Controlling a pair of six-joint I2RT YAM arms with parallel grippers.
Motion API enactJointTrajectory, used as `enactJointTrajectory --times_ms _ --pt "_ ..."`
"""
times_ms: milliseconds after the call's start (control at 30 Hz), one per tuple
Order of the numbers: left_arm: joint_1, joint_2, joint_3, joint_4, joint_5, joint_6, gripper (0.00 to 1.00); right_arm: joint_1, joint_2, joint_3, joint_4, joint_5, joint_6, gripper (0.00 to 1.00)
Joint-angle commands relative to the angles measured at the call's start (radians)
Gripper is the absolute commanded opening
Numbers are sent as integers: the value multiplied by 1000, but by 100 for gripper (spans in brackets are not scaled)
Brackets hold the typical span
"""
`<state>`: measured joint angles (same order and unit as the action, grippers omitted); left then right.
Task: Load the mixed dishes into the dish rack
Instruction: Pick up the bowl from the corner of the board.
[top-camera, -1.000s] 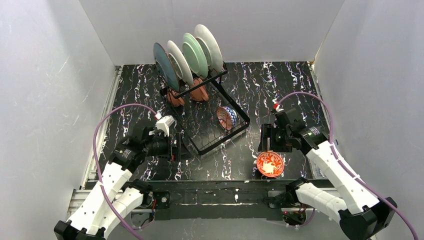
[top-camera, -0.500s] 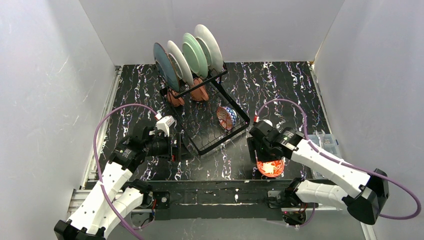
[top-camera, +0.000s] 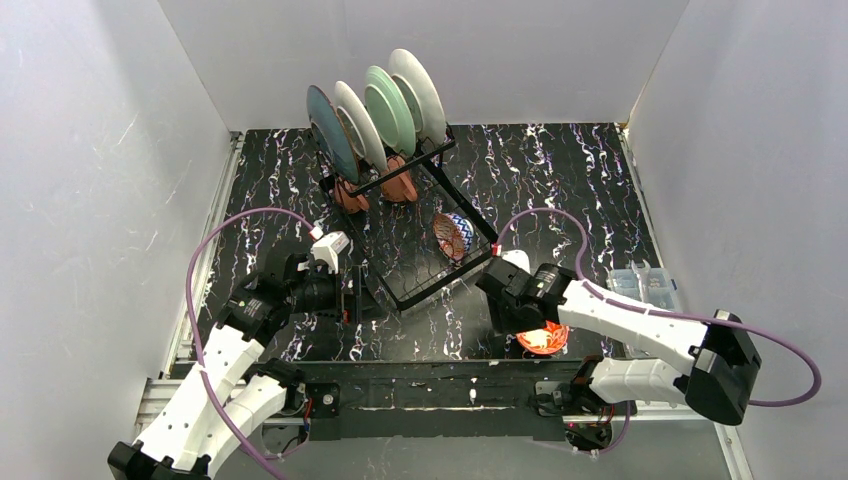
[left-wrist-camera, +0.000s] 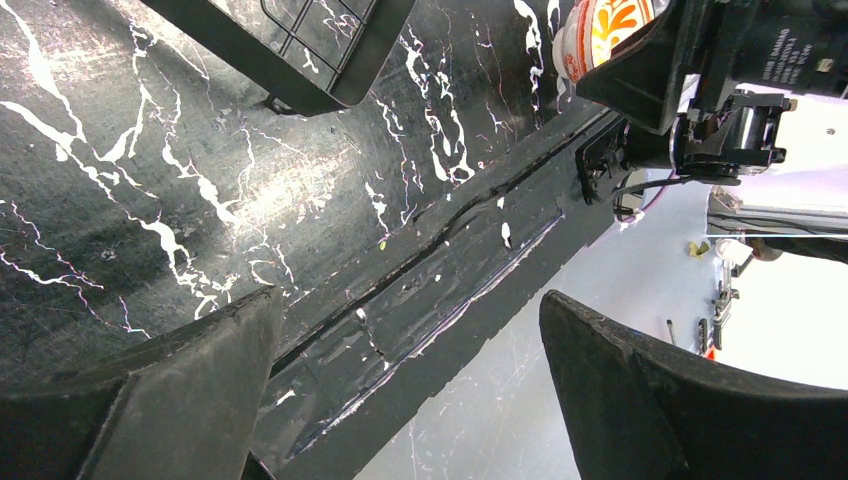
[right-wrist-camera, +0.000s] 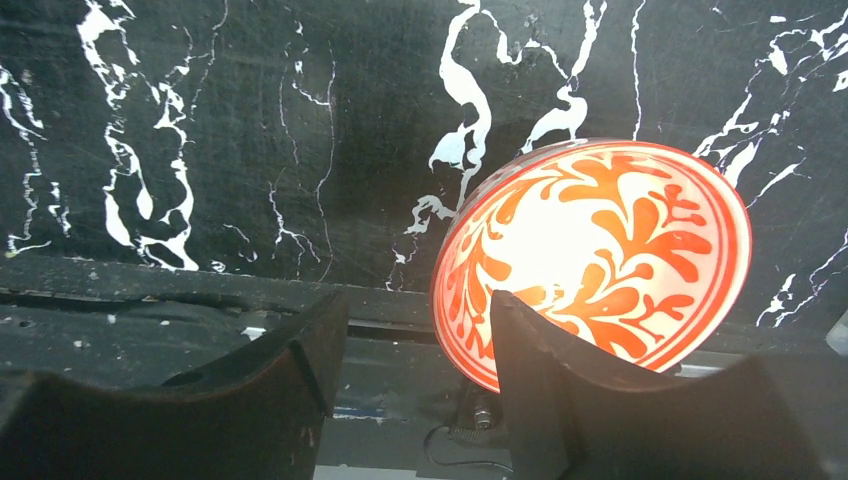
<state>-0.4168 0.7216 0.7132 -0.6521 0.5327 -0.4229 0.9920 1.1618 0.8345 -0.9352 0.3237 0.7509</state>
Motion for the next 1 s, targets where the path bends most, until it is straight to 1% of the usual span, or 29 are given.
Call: enactJointTrajectory --times_ms 0,167,333,467,600,733,900,967 --pt "-6 -16 5 -7 18 11 99 28 16 -24 22 52 52 61" --pt "-6 -19 5 -6 18 12 99 43 46 -46 21 74 63 55" --pt "-6 -22 5 -7 20 12 99 51 70 -63 38 82 70 44" --pt "-6 -22 5 -5 20 11 99 55 87 -81 41 92 74 40" --pt "-5 -22 5 -6 20 12 99 61 89 -83 41 97 76 30" --pt "-5 -23 4 -6 17 12 99 62 82 -72 41 94 73 22" --pt "-5 -26 3 -7 14 10 99 63 82 -56 38 101 62 3" --pt "-5 -29 3 -7 13 9 99 65 84 -47 38 98 56 1"
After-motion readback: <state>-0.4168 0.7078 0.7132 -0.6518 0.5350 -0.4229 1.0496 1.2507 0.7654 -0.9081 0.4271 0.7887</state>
